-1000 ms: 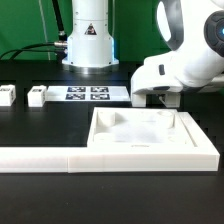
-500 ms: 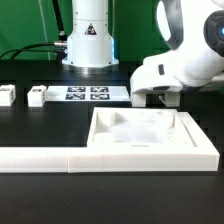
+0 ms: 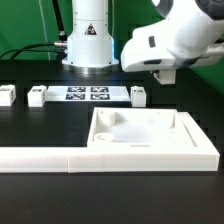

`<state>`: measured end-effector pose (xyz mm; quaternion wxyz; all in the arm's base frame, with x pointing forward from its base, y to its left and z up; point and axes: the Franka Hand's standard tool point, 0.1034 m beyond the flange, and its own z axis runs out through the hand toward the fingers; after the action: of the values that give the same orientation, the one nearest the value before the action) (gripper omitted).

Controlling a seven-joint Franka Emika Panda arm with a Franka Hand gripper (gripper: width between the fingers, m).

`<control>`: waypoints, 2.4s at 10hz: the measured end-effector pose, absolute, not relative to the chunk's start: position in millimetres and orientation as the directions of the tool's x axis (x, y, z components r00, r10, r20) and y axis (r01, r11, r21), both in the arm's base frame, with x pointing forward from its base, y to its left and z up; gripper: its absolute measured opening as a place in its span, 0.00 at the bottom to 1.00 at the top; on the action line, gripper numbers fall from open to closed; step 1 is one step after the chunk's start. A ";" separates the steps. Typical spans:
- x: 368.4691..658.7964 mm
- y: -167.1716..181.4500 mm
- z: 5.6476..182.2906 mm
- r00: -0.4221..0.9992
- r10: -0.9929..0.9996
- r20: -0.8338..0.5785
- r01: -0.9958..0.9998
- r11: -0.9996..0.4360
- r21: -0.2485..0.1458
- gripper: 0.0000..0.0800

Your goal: Assemble square table

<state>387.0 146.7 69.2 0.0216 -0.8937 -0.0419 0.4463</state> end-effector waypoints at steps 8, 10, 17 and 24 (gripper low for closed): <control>450.1 131.0 90.6 0.860 0.125 -0.495 0.071 -0.989 -0.127 0.36; 459.8 131.7 94.4 0.921 0.114 -0.372 0.075 -0.990 -0.118 0.36; 503.0 122.3 103.1 0.989 0.104 0.103 0.114 -0.988 -0.104 0.36; 522.3 117.2 96.5 0.896 0.092 0.435 0.141 -0.987 -0.080 0.36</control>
Offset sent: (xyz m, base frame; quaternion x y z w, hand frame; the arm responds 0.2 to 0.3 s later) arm 0.0252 -0.0114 -0.0025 0.0584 0.1123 -0.0271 0.9916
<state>522.3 117.2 96.5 0.0550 -0.9721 -0.0599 -0.2202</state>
